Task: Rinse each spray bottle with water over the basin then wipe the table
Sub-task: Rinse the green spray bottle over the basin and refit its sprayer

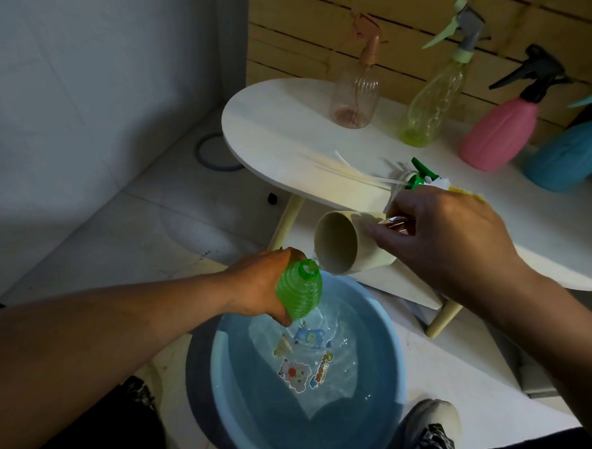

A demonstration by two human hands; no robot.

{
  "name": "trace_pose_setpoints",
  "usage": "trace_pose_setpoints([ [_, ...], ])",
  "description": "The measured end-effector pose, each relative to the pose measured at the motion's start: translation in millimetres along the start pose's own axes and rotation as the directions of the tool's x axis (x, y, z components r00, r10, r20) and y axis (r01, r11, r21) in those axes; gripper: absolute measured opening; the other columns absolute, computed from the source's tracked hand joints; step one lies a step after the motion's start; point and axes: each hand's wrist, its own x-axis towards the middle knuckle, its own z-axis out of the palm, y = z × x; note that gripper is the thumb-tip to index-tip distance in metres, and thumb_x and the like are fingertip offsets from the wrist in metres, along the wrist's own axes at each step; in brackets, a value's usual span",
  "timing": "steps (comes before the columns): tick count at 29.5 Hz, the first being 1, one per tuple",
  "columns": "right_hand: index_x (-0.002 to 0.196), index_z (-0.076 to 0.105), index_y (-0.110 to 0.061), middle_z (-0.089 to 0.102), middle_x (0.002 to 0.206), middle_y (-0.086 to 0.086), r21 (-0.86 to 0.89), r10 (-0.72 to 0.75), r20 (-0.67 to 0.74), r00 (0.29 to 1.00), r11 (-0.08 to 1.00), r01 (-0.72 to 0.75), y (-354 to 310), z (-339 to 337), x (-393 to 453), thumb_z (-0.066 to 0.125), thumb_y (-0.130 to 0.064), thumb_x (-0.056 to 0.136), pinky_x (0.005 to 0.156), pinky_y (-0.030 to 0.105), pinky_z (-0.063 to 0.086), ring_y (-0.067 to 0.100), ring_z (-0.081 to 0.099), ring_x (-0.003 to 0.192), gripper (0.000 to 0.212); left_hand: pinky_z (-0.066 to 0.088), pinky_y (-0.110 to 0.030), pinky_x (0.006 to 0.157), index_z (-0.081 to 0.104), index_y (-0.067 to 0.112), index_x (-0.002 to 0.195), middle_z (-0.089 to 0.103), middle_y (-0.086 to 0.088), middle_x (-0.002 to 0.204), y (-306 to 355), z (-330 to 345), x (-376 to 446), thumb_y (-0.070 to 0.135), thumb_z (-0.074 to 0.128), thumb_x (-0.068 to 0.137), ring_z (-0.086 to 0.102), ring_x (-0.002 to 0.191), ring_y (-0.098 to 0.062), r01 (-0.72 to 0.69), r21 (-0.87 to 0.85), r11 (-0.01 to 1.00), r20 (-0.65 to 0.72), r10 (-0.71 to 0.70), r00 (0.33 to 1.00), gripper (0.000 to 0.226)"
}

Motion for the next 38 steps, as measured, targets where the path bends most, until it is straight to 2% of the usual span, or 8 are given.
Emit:
trace_pose_setpoints([
  [4,0.073,0.052,-0.029,0.054,0.076,-0.006,-0.008,-0.02,-0.018,1.0,1.0,0.02,-3,0,-2,0.059,-0.056,0.088,0.059,0.032,0.035,0.023,0.052,0.071,0.032,0.05,-0.037,0.099,0.043,0.033,0.141,0.057,0.009,0.131,1,0,-1,0.037,0.099,0.056,0.056,0.117,-0.016,-0.011,-0.017,1.0,-0.007,0.011,1.0,0.102],
  [10,0.075,0.057,-0.025,0.057,0.076,-0.004,-0.054,-0.056,-0.053,0.997,0.997,0.053,-5,1,-4,0.059,-0.054,0.088,0.057,0.032,0.04,0.027,0.057,0.073,0.031,0.053,-0.039,0.097,0.046,0.041,0.131,0.057,0.019,0.121,-3,3,3,0.041,0.1,0.052,0.059,0.112,-0.012,-0.025,-0.057,0.998,-0.008,0.024,1.0,0.096],
  [16,0.077,0.062,-0.022,0.059,0.077,-0.003,-0.105,-0.083,-0.088,0.993,0.992,0.074,-6,2,-5,0.06,-0.051,0.09,0.054,0.031,0.041,0.027,0.058,0.075,0.032,0.054,-0.038,0.094,0.047,0.041,0.128,0.06,0.018,0.119,-5,5,7,0.042,0.1,0.049,0.062,0.108,-0.011,-0.047,-0.052,0.998,-0.018,0.046,0.999,0.095],
  [25,0.08,0.063,-0.02,0.059,0.078,-0.001,-0.198,-0.137,-0.119,0.983,0.974,0.111,-8,1,-9,0.062,-0.046,0.092,0.053,0.027,0.027,0.025,0.057,0.077,0.028,0.054,-0.037,0.094,0.049,0.039,0.129,0.062,0.016,0.12,-6,6,7,0.041,0.1,0.05,0.062,0.108,-0.012,-0.065,-0.053,0.996,-0.033,0.063,0.997,0.094],
  [32,0.085,0.064,-0.018,0.058,0.081,0.001,-0.275,-0.228,-0.131,0.965,0.943,0.186,-10,1,-12,0.055,-0.045,0.098,0.049,0.027,0.034,0.025,0.056,0.076,0.031,0.054,-0.033,0.09,0.047,0.044,0.119,0.062,0.019,0.116,-7,8,9,0.048,0.098,0.049,0.063,0.105,-0.009,-0.089,-0.032,0.996,-0.026,0.088,0.996,0.086],
  [34,0.083,0.063,-0.018,0.058,0.081,0.001,-0.294,-0.256,-0.142,0.956,0.933,0.206,-10,2,-14,0.055,-0.044,0.097,0.05,0.027,0.031,0.026,0.057,0.075,0.031,0.052,-0.031,0.09,0.048,0.04,0.122,0.062,0.017,0.118,-5,7,9,0.047,0.098,0.051,0.062,0.107,-0.011,-0.092,-0.017,0.996,-0.028,0.091,0.995,0.087],
  [38,0.084,0.063,-0.017,0.057,0.082,0.003,-0.329,-0.324,-0.161,0.932,0.908,0.258,-10,2,-17,0.055,-0.041,0.099,0.054,0.028,0.025,0.027,0.057,0.075,0.029,0.053,-0.038,0.094,0.049,0.037,0.126,0.062,0.016,0.121,-4,7,10,0.05,0.096,0.052,0.062,0.11,-0.013,-0.107,-0.012,0.994,-0.028,0.107,0.994,0.089],
])
